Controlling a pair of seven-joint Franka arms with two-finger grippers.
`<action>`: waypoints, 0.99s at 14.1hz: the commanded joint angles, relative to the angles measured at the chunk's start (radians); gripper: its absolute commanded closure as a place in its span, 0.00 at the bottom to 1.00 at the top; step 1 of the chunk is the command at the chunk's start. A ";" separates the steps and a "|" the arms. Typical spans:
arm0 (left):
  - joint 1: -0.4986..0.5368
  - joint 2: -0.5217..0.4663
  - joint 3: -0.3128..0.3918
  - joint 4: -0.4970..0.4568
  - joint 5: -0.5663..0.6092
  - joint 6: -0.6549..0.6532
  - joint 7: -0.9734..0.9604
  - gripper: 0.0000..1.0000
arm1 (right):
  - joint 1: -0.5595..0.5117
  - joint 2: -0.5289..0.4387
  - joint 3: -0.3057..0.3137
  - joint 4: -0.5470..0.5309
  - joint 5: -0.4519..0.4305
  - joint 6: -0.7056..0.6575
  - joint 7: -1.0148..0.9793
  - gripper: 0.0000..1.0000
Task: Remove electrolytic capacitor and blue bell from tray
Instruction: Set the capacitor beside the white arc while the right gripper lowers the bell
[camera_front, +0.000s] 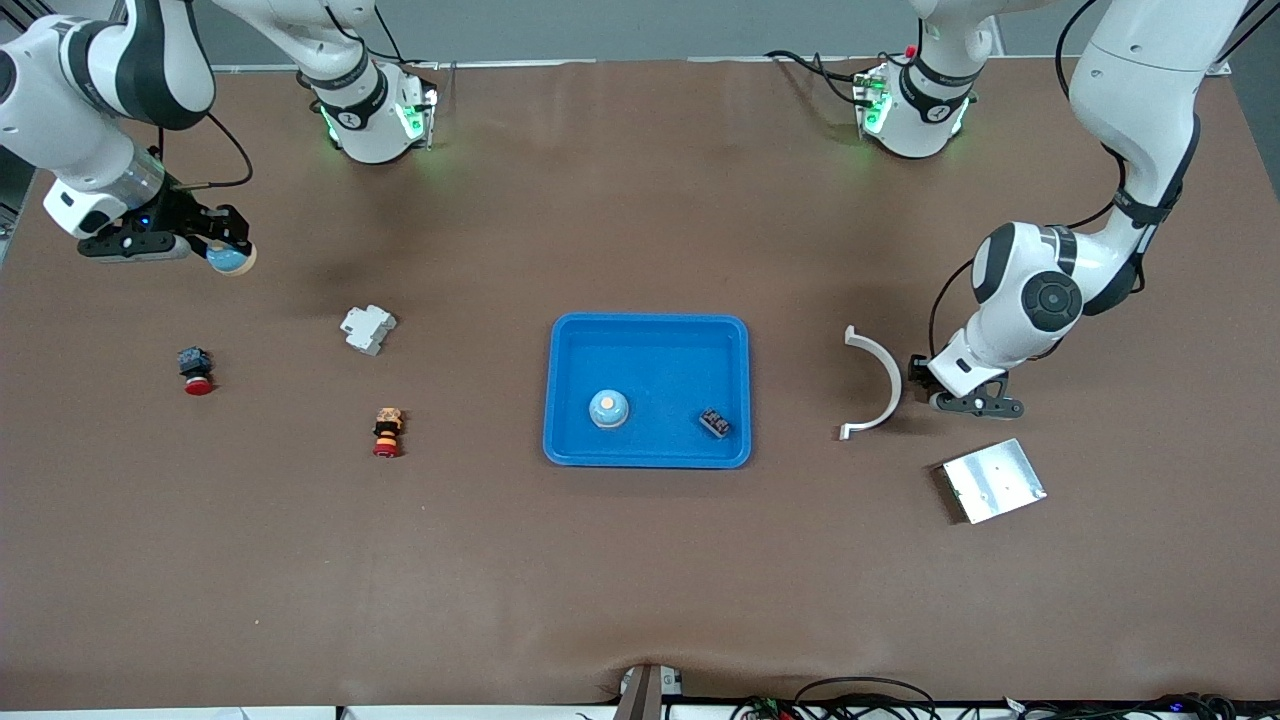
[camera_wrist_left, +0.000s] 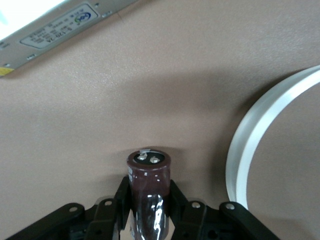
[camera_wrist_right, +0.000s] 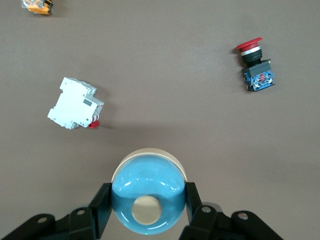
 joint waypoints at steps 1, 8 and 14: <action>0.013 -0.006 -0.007 -0.015 0.028 0.027 0.006 0.71 | -0.025 0.036 0.008 -0.018 -0.002 0.044 -0.025 1.00; 0.025 -0.003 -0.007 -0.015 0.030 0.029 0.003 0.38 | -0.122 0.221 0.010 -0.020 -0.009 0.242 -0.179 1.00; 0.027 -0.004 -0.007 -0.015 0.030 0.032 0.009 0.02 | -0.147 0.379 0.010 -0.020 -0.009 0.391 -0.202 1.00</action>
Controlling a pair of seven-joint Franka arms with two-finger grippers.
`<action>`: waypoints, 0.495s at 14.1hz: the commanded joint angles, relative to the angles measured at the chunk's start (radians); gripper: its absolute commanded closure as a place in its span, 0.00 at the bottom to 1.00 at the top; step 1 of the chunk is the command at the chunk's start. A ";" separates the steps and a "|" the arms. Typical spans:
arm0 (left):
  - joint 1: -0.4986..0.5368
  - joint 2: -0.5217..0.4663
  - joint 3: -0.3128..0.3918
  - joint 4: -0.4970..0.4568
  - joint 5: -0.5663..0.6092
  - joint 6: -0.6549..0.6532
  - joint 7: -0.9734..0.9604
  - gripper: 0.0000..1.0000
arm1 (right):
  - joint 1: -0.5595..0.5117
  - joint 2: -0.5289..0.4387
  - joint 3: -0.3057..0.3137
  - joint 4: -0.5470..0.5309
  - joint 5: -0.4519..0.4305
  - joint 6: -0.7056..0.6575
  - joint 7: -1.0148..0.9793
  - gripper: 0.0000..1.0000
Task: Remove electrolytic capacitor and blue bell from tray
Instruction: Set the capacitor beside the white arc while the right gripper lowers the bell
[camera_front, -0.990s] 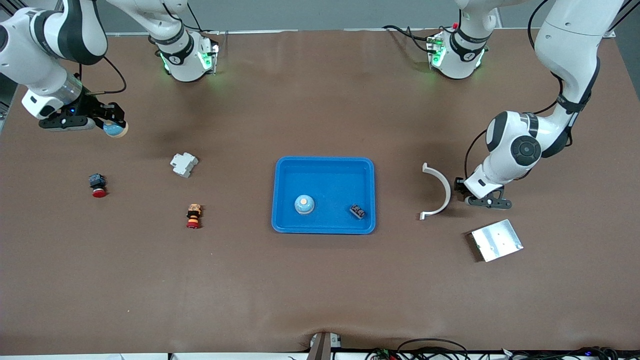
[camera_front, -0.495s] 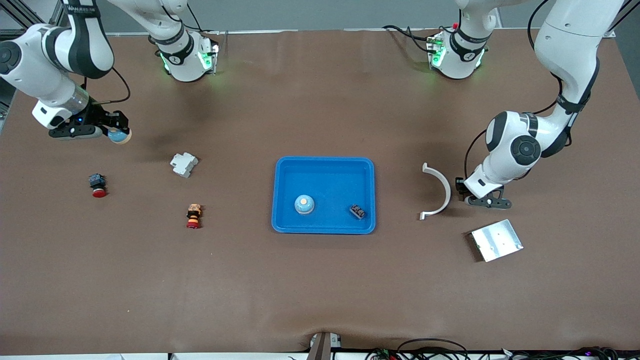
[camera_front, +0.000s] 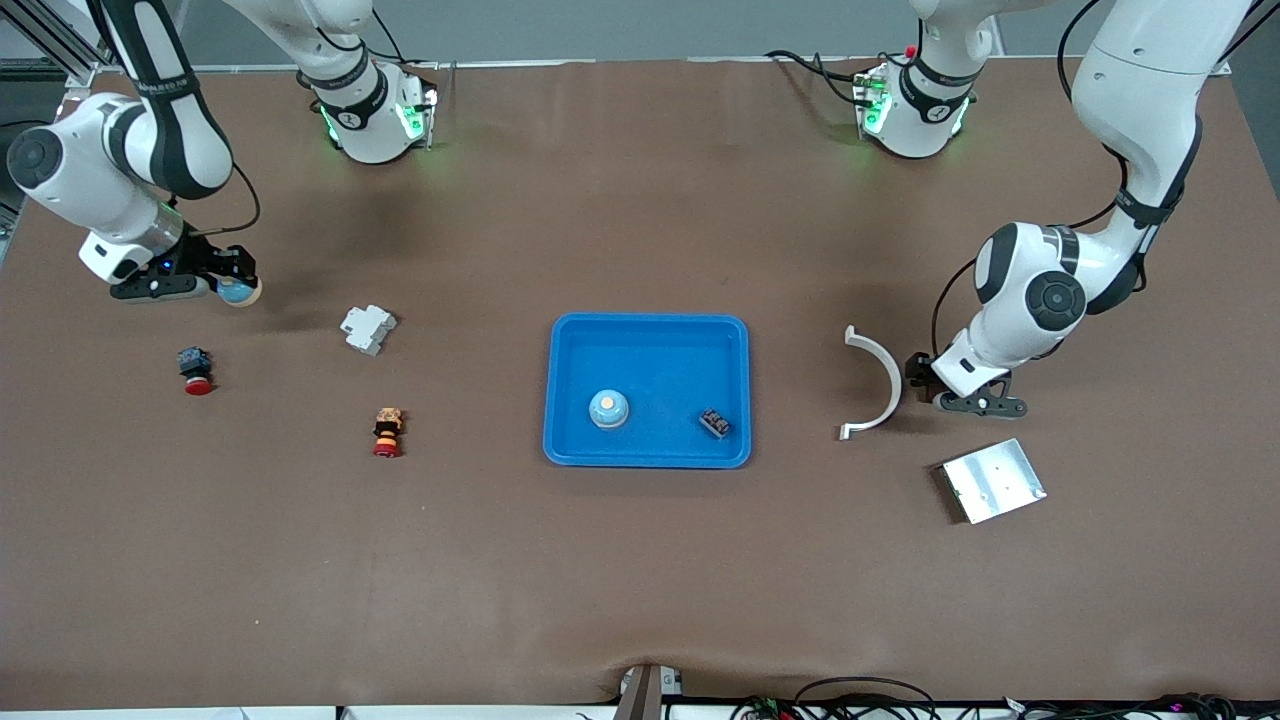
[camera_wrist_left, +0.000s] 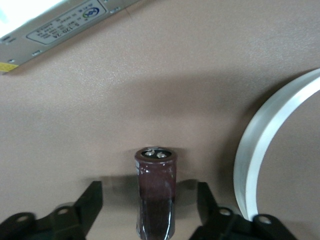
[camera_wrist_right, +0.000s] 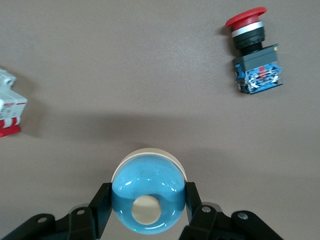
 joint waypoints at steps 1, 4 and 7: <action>0.017 -0.010 -0.007 -0.013 0.029 0.022 0.009 0.00 | -0.017 0.056 0.010 -0.001 -0.003 0.061 -0.022 1.00; 0.029 -0.041 -0.020 -0.010 0.028 0.002 -0.007 0.00 | -0.017 0.103 0.010 -0.001 -0.003 0.129 -0.028 1.00; 0.028 -0.072 -0.041 0.008 0.017 -0.084 -0.026 0.00 | -0.017 0.132 0.010 0.001 -0.003 0.164 -0.029 1.00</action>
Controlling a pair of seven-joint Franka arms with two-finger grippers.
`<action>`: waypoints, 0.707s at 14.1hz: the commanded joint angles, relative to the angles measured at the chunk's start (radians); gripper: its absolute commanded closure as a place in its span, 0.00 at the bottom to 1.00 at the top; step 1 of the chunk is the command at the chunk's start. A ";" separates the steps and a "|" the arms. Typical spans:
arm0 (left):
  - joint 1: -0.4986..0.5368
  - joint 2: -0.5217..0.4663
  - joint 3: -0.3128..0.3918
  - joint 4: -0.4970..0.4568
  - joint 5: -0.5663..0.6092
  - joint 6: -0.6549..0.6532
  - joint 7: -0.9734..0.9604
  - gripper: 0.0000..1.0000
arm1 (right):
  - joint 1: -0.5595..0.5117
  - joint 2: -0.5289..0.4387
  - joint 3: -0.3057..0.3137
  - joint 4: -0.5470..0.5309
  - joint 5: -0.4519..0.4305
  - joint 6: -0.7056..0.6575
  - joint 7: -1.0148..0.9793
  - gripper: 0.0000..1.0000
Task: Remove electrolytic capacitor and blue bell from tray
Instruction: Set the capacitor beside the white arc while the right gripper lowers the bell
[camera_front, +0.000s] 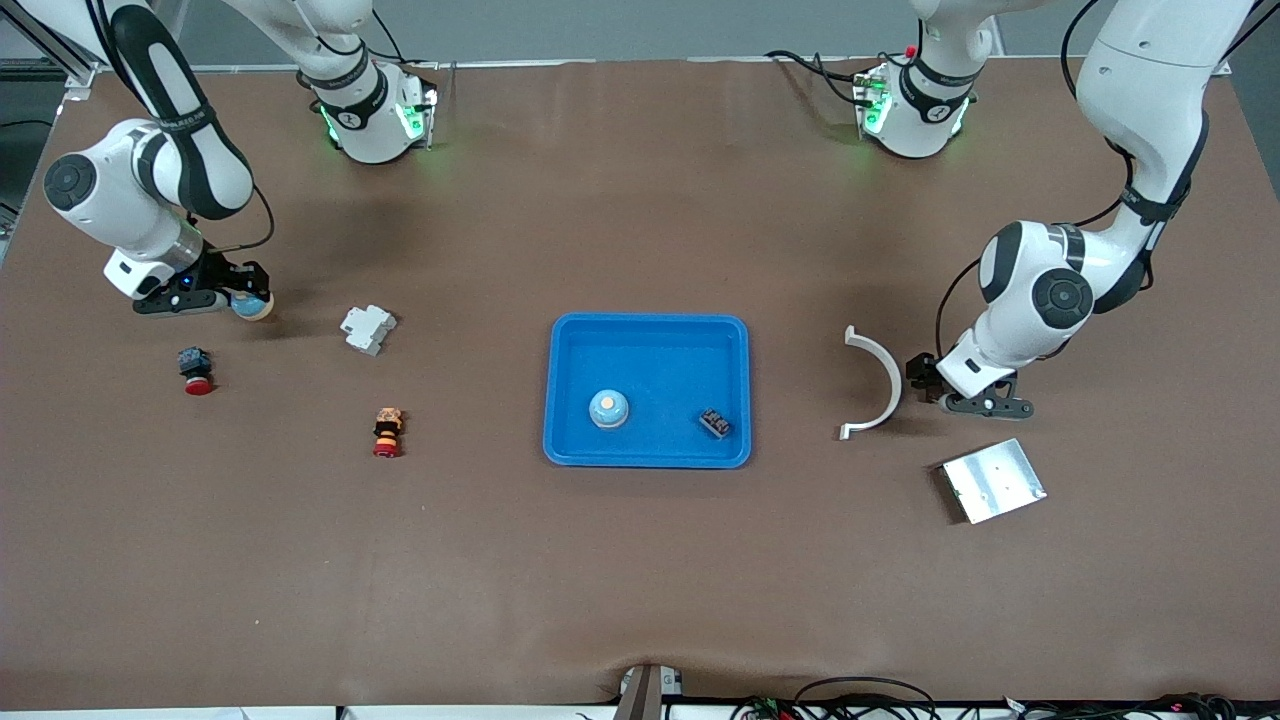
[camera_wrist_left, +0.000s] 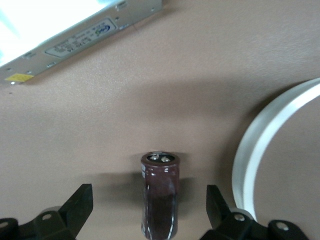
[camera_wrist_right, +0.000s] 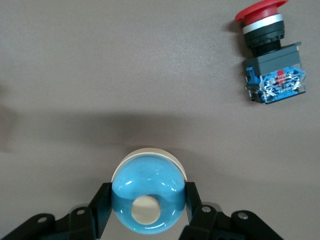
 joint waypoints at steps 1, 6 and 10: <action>0.015 -0.056 -0.037 0.014 0.014 -0.084 -0.039 0.00 | -0.017 0.023 0.009 0.000 -0.003 0.031 -0.020 1.00; 0.013 -0.071 -0.121 0.140 -0.014 -0.271 -0.229 0.00 | -0.024 0.057 0.011 0.000 -0.003 0.071 -0.023 1.00; -0.010 -0.053 -0.186 0.264 -0.113 -0.376 -0.514 0.00 | -0.025 0.078 0.012 0.000 -0.001 0.095 -0.024 1.00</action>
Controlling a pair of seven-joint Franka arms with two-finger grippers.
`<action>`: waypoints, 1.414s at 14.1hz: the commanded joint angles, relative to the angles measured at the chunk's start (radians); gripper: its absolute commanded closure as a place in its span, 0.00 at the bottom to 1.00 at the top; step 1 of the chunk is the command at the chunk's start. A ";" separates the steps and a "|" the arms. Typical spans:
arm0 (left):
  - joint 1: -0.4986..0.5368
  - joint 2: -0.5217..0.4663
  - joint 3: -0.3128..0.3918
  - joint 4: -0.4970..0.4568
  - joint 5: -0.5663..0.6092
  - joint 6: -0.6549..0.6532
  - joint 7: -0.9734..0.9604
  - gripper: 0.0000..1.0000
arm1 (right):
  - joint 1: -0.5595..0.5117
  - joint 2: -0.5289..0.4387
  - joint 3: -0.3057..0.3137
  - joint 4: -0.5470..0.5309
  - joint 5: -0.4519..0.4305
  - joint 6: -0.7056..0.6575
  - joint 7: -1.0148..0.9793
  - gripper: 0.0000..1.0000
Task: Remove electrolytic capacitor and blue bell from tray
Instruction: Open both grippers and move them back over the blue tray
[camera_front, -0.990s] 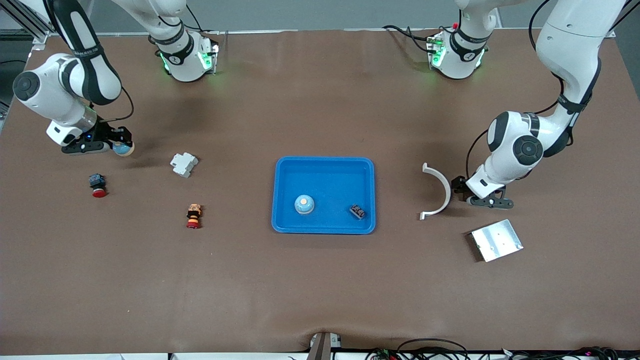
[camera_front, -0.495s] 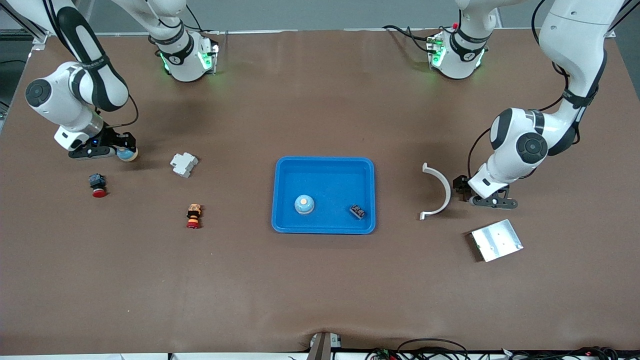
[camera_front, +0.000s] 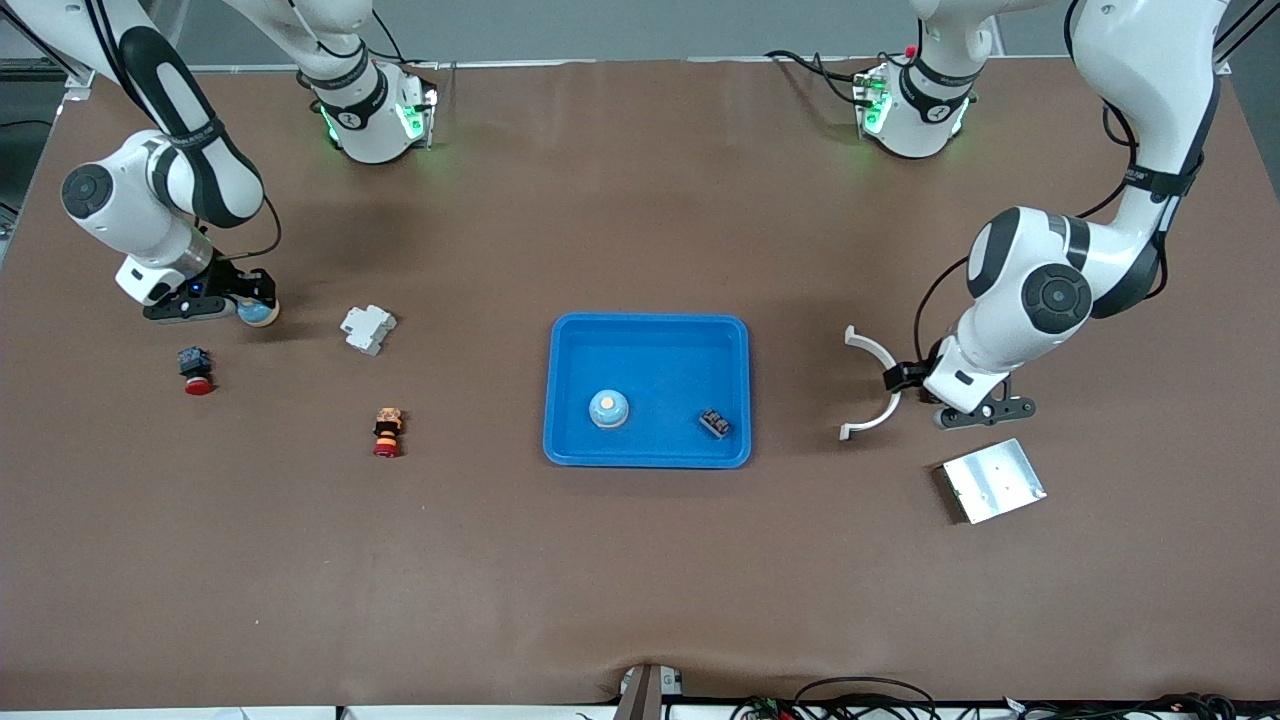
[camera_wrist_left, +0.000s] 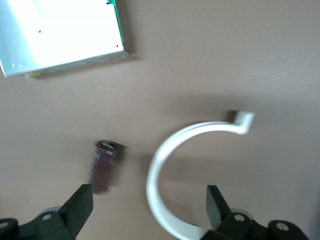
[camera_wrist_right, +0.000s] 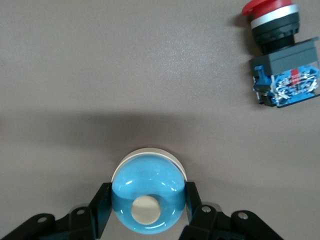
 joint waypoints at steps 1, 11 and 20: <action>-0.006 0.029 -0.050 0.089 -0.044 -0.070 -0.190 0.00 | -0.024 0.016 0.012 0.000 -0.001 0.023 -0.022 1.00; -0.199 0.219 -0.076 0.344 -0.033 -0.069 -0.875 0.00 | -0.029 0.015 0.015 0.012 0.000 0.008 -0.068 0.00; -0.368 0.414 -0.021 0.506 0.077 -0.060 -1.145 0.00 | 0.082 -0.076 0.027 0.110 0.077 -0.243 0.040 0.00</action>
